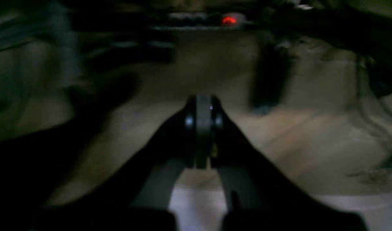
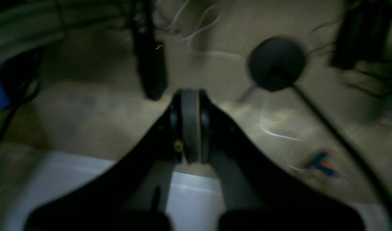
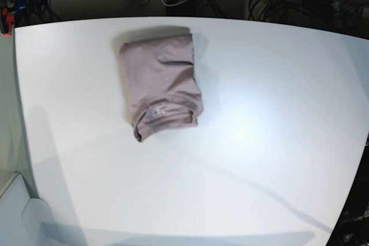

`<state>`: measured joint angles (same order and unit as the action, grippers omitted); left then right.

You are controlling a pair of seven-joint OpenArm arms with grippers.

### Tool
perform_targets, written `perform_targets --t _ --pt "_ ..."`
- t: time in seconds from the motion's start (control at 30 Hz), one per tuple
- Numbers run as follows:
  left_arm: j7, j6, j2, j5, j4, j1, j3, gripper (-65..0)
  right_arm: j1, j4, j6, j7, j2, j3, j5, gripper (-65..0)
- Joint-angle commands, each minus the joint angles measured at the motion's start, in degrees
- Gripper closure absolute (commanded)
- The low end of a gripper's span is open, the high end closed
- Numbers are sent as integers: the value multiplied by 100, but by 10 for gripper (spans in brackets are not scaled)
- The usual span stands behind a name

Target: Layout the t-shirt on the table in an organized manner, then fold the t-shirt properly

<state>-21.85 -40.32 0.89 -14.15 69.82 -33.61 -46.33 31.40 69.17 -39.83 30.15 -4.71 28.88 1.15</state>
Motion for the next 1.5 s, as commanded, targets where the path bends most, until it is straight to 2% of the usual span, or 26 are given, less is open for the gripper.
perform_targets --t 0.0,0.1,0.27,0.37,0.47,0.53,0.67,0.77,0.83,0.9,1.0,1.1,1.2,1.47 --pt "220 32 -181 -13 -420 51 83 -1 -14 -161 -17 -83 -78 -62 -5 0" --pt "879 32 -568 -5 -2002 455 408 -1 -190 -873 -17 -347 -96 -308 -5 0" --pt "2136 32 -858 -66 -4209 1281 479 -1 -603 -2016 -17 -1006 -96 -677 -5 0" --pt "2743 32 -937 -75 -4929 1554 611 -1 -867 -2763 -17 -1692 -96 -765 -5 0" --pt "3077 53 -937 -66 -5307 1695 1235 -1 -1052 -3492 -17 -2457 -96 -1064 -5 0" --pt "3174 519 -937 -31 -5431 1765 1613 -1 -1131 -3862 -17 -2976 -105 -1372 4 0" --pt "3165 1610 -910 -57 -5773 2002 1920 -1 -1254 -4600 49 -3899 -210 -2031 4 0" --pt "3165 2462 -884 -66 -6028 2187 2035 -1 -1360 -5128 1491 -4584 -219 -2453 4 0" --pt "3174 2893 -867 -40 -6055 2204 2070 -1 -1412 -5453 2458 -4980 -237 -2673 4 0" --pt "3174 3183 -735 -40 -6046 2213 2070 -1 -1474 -5708 3346 -5296 -272 -3016 4 0" --pt "3174 3385 -647 -40 -6090 2345 2070 -1 -1614 -5989 4269 -5472 -281 -3473 4 0" --pt "3174 3588 -585 -31 -6090 2407 2061 -1 -1641 -6016 4770 -5481 -263 -3622 4 0" --pt "3174 3807 -532 -57 -6090 2433 2070 -1 -1650 -6016 4814 -5481 -228 -3605 -5 0" --pt "3174 3851 -506 -31 -6398 2741 2052 -1 -1755 -6016 4814 -5481 18 -3666 -5 0"
